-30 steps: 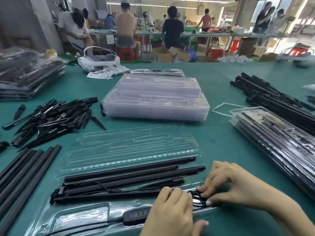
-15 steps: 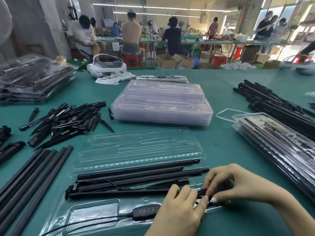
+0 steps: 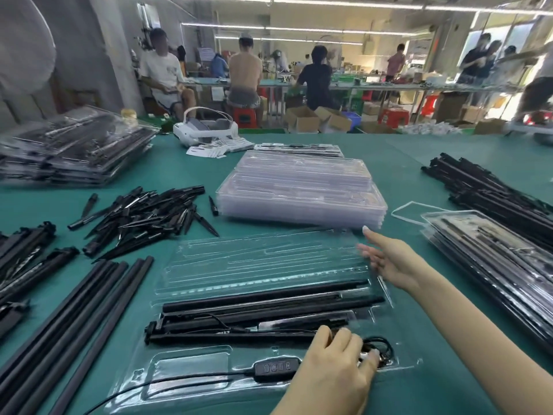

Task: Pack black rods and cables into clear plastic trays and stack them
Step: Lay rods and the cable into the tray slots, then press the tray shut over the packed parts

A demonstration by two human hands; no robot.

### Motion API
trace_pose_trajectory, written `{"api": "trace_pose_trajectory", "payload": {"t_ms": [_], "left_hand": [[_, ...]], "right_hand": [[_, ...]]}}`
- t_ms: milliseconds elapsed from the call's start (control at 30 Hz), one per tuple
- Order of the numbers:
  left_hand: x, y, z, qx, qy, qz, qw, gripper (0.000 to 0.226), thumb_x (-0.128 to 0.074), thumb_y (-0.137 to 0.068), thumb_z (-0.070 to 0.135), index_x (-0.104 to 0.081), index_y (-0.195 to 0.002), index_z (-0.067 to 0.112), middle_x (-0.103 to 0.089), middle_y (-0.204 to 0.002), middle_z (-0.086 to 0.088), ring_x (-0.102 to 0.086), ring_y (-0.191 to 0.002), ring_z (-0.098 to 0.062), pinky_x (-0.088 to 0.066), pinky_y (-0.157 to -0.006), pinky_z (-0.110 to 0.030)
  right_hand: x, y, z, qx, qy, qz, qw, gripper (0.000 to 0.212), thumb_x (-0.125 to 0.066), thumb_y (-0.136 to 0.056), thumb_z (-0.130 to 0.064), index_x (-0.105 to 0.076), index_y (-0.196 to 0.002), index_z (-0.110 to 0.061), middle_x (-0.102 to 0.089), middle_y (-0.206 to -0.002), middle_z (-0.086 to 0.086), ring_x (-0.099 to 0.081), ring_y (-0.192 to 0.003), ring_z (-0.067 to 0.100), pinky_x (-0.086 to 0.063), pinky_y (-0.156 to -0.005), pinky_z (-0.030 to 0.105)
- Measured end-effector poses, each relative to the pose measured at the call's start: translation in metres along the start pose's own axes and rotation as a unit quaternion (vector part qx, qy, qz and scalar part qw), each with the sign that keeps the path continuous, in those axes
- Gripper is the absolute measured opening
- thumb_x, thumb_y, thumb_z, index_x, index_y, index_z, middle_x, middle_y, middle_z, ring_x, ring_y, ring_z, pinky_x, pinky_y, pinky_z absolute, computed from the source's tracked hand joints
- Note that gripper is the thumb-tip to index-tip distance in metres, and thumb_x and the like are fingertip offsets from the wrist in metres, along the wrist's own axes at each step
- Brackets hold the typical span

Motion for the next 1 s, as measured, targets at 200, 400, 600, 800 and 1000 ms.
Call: {"api": "trace_pose_trajectory", "payload": {"t_ms": [200,400,600,800,1000], "left_hand": [[-0.004,0.002,-0.002,-0.009,-0.051,0.010,0.999,0.035,-0.046,-0.089,0.019,-0.075,-0.077,0.036,-0.050,-0.052,0.010,-0.046,-0.052,-0.011,-0.040,-0.056,-0.020],[-0.004,0.002,-0.002,-0.022,-0.072,0.012,0.997,0.035,-0.048,-0.089,0.015,-0.075,-0.076,0.032,-0.051,-0.052,0.010,-0.045,-0.051,-0.010,-0.040,-0.055,-0.019],[-0.004,0.006,0.004,-0.020,-0.096,0.016,0.995,0.050,-0.034,-0.092,0.008,-0.076,-0.077,0.031,-0.054,-0.054,0.011,-0.046,-0.052,-0.010,-0.043,-0.057,-0.019],[-0.004,0.004,0.003,-0.035,-0.075,-0.033,0.996,0.033,-0.050,-0.087,0.014,-0.077,-0.079,0.032,-0.061,-0.058,0.011,-0.055,-0.056,-0.007,-0.048,-0.060,-0.019],[-0.005,0.007,0.007,0.034,-0.098,-0.074,0.992,0.064,-0.024,-0.093,0.003,-0.077,-0.071,0.031,-0.065,-0.058,0.010,-0.061,-0.057,-0.005,-0.052,-0.065,-0.019]], "right_hand": [[-0.005,0.013,0.004,0.131,0.018,-0.020,0.991,0.017,-0.060,-0.091,-0.014,-0.065,-0.107,-0.016,-0.052,-0.075,-0.005,-0.037,-0.063,0.010,-0.030,-0.061,0.023],[0.017,0.038,0.001,0.257,0.065,-0.075,0.961,0.038,-0.048,-0.082,0.020,-0.064,-0.089,-0.013,-0.068,-0.089,-0.004,-0.060,-0.090,0.010,-0.045,-0.080,0.022],[0.045,0.054,-0.011,0.248,-0.043,-0.333,0.908,0.047,-0.042,-0.075,-0.009,-0.061,-0.117,-0.018,-0.062,-0.086,0.016,-0.063,-0.090,0.027,-0.049,-0.086,0.025],[0.038,0.055,-0.037,0.159,0.416,-0.307,0.841,0.076,-0.019,-0.076,-0.083,-0.073,-0.103,-0.037,-0.070,-0.100,-0.008,-0.062,-0.103,0.008,-0.032,-0.099,0.036],[-0.017,0.094,-0.046,0.233,0.717,-0.213,0.621,0.066,-0.036,-0.068,-0.085,-0.067,-0.082,-0.029,-0.057,-0.098,-0.013,-0.055,-0.094,0.007,-0.041,-0.094,0.039]]}}
Point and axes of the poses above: each hand's wrist, its own y-axis away from the middle knuckle, its own x-axis out of the back of the hand, z = x × y, the point moved 1 cm from there along -y, towards the middle knuckle
